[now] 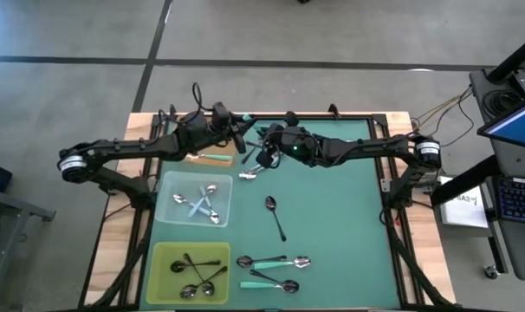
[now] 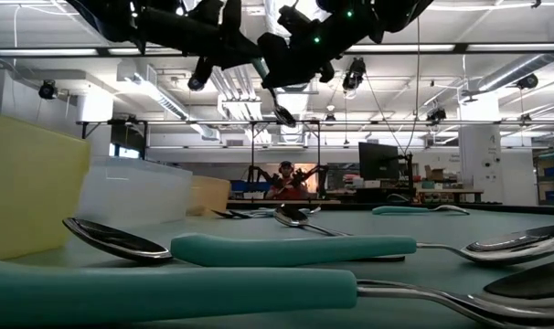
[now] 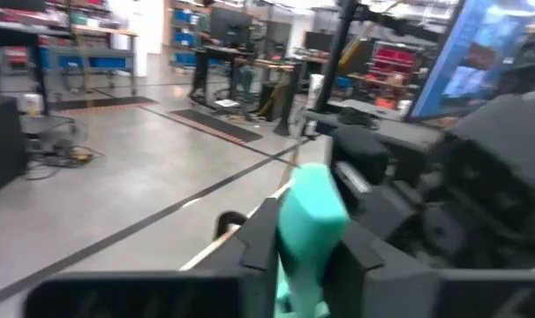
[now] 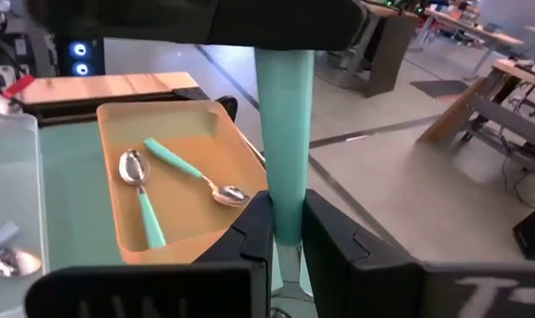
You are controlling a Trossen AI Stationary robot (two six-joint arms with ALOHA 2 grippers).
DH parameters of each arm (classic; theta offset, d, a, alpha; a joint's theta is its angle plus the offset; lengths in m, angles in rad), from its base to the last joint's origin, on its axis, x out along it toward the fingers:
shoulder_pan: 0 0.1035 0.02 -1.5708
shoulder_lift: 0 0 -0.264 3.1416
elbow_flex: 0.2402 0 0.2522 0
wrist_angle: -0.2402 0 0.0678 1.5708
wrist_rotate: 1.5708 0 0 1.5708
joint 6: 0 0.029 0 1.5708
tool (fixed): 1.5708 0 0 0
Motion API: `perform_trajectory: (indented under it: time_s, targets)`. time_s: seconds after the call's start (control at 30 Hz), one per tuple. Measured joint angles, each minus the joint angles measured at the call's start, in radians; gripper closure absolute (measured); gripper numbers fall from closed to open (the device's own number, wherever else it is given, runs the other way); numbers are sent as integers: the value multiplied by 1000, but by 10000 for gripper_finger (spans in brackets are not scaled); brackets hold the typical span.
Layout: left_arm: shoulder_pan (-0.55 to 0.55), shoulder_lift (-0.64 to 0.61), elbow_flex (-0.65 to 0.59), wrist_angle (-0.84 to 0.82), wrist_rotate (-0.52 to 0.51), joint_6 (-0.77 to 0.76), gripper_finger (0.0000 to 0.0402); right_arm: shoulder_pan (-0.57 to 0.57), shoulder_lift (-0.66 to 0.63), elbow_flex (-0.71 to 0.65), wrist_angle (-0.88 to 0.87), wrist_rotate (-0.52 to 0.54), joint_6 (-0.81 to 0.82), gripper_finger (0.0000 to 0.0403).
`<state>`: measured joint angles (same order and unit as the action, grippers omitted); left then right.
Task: Sort silverware by color (type)
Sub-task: Put the green spoon into the orange bin
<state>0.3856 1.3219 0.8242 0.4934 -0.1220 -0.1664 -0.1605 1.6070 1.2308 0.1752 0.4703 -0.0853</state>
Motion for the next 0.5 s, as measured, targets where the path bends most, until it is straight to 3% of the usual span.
perform_trajectory:
  time_s: [0.1, 0.27, 0.5]
  targets:
    - [18, -2, 0, 7, 59, -29, 372, -2, 0, 0, 17, 3, -21, 373]
    - [22, -4, 0, 5, 62, -30, 372, -11, 0, 4, 18, 1, -52, 367]
    - [62, -20, 0, -27, 41, 3, 372, -39, -4, 18, 22, 3, -19, 262]
